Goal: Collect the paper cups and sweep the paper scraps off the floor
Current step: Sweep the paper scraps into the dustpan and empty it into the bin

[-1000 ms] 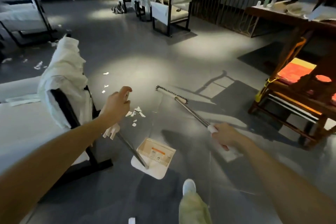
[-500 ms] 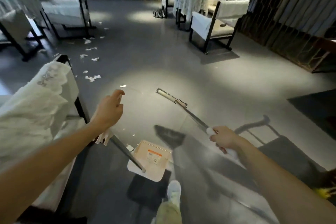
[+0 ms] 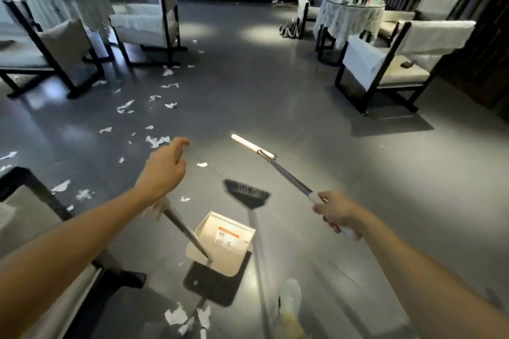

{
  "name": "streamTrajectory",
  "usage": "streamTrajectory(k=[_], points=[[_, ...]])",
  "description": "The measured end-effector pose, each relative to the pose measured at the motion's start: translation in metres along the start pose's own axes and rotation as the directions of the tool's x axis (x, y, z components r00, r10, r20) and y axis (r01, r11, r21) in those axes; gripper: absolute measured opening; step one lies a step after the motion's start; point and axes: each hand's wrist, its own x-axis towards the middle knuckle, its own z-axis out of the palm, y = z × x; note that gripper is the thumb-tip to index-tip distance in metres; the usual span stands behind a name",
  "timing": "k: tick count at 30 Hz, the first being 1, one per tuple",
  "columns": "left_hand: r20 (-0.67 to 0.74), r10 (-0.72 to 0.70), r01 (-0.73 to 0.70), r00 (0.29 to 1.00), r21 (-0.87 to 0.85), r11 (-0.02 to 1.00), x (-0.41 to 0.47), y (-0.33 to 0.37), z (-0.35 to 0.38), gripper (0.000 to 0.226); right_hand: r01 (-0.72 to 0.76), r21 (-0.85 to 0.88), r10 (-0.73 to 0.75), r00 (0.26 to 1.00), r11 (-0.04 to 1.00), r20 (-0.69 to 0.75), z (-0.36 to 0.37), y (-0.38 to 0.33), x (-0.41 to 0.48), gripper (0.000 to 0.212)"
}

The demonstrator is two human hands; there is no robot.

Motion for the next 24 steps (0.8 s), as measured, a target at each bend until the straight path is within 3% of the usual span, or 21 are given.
streamTrajectory(k=[4,8,11,14,17,24], points=[[-0.021,-0.048,0.048,0.999,0.021,0.999,0.128,0.001,0.048,0.036,0.066,-0.001,-0.066,0.997,0.998,0.039,-0.04,-0.05,0.134,0.012],[-0.044,-0.085,0.087,0.995,0.05,0.995,0.254,0.007,0.078,0.037,0.134,-0.076,-0.127,0.988,0.988,0.082,-0.092,-0.114,0.26,0.001],[-0.086,-0.124,0.13,0.989,0.074,0.989,0.337,0.007,0.088,0.037,0.149,-0.089,-0.139,0.984,0.985,0.111,-0.121,-0.168,0.349,0.008],[-0.123,-0.178,0.186,0.976,0.055,0.981,0.419,-0.008,0.102,0.037,0.169,-0.106,-0.151,0.976,0.98,0.159,-0.137,-0.222,0.44,0.004],[-0.142,-0.242,0.248,0.96,0.032,0.968,0.514,-0.032,0.127,0.038,0.181,-0.129,-0.157,0.971,0.975,0.179,-0.146,-0.269,0.541,0.017],[-0.1,-0.289,0.29,0.952,-0.011,0.957,0.765,-0.075,0.177,0.037,0.242,-0.172,-0.194,0.947,0.955,0.255,-0.171,-0.408,0.777,0.008]])
